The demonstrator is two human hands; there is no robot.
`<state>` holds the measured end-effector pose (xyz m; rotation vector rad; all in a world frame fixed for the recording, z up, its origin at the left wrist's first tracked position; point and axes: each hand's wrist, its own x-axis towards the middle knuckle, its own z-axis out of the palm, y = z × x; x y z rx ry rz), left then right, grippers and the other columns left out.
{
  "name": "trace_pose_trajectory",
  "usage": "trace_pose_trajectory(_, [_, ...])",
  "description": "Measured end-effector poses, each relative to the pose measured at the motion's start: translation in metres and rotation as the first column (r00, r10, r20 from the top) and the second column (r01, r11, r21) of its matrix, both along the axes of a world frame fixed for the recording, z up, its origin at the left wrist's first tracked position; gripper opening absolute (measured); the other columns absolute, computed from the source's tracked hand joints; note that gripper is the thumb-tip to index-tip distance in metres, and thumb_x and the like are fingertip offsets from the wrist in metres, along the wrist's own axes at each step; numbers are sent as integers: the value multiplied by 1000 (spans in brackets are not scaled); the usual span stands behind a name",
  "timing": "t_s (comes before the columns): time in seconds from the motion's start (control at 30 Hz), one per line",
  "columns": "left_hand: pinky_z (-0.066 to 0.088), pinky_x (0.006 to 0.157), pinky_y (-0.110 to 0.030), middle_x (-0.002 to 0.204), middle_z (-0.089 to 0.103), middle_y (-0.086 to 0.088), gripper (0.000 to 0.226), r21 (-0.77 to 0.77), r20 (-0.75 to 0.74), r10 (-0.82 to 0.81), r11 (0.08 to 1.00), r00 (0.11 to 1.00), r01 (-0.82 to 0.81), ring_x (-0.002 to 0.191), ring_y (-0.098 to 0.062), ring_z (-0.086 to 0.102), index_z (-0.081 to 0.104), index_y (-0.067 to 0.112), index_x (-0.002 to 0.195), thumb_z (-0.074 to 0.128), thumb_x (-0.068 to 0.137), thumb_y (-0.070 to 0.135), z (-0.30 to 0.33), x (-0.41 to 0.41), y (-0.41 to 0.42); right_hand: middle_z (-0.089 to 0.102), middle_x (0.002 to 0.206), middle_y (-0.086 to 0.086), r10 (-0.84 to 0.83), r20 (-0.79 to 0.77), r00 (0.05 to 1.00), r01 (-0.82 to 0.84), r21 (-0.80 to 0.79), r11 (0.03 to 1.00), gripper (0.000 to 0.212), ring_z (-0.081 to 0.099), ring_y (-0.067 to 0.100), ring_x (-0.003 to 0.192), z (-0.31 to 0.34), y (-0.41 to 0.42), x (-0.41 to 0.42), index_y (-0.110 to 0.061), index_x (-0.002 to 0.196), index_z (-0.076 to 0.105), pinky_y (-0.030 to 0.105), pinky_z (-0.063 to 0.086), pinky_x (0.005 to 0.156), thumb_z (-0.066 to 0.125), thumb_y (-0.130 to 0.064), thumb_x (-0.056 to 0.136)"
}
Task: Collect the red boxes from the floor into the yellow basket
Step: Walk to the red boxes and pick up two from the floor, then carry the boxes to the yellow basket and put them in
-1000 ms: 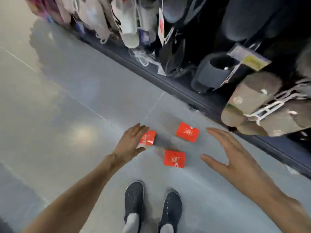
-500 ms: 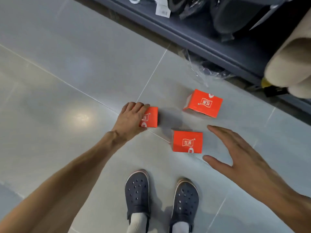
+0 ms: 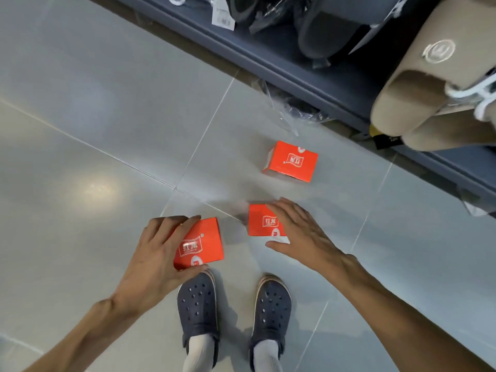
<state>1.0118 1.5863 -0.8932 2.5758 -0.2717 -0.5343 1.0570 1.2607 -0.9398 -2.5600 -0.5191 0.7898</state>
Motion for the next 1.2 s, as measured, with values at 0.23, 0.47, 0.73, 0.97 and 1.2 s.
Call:
trace_pose_trajectory(0.23, [43,100,-37,135,43,8,97,1,-39,23,1000,999,-23,122,-20,38,38,26,148,79,69,65,-29,-26,-3,39,147,5,105,93,990,-93,-125,988,100,31,24,139,-73,6,0,-19,151,26,42,25,117,77,-55,72])
trace_pose_trajectory(0.47, [43,99,-34,132,45,8,96,-4,-42,-11,1000,999,11,119,-19,39,40,24,148,79,70,64,22,-6,-18,46,139,-4,-105,28,994,106,-41,994,99,41,18,126,-1,-5,2,-27,150,29,33,33,105,76,-60,70])
trace_pose_trajectory(0.73, [38,101,-27,133,43,18,95,-113,112,-75,990,991,88,118,-11,38,38,31,150,71,70,71,225,49,-56,35,140,-19,-198,107,974,195,39,980,99,32,5,129,265,-52,14,-40,152,17,22,23,108,65,-72,71])
trace_pose_trajectory(0.97, [37,101,-29,135,46,14,95,-200,309,-233,932,922,302,115,-16,44,42,26,148,70,71,74,440,73,-103,24,135,-35,-408,284,867,400,91,912,98,22,-8,125,519,-101,-19,-55,148,8,13,20,103,57,-84,68])
trace_pose_trajectory(1.2, [36,105,-27,135,43,18,91,-173,452,-432,816,780,552,124,-8,39,42,28,148,58,76,83,654,70,-171,34,130,-33,-638,403,656,605,223,764,95,36,0,124,757,-142,-105,-52,148,22,30,42,99,63,-81,67])
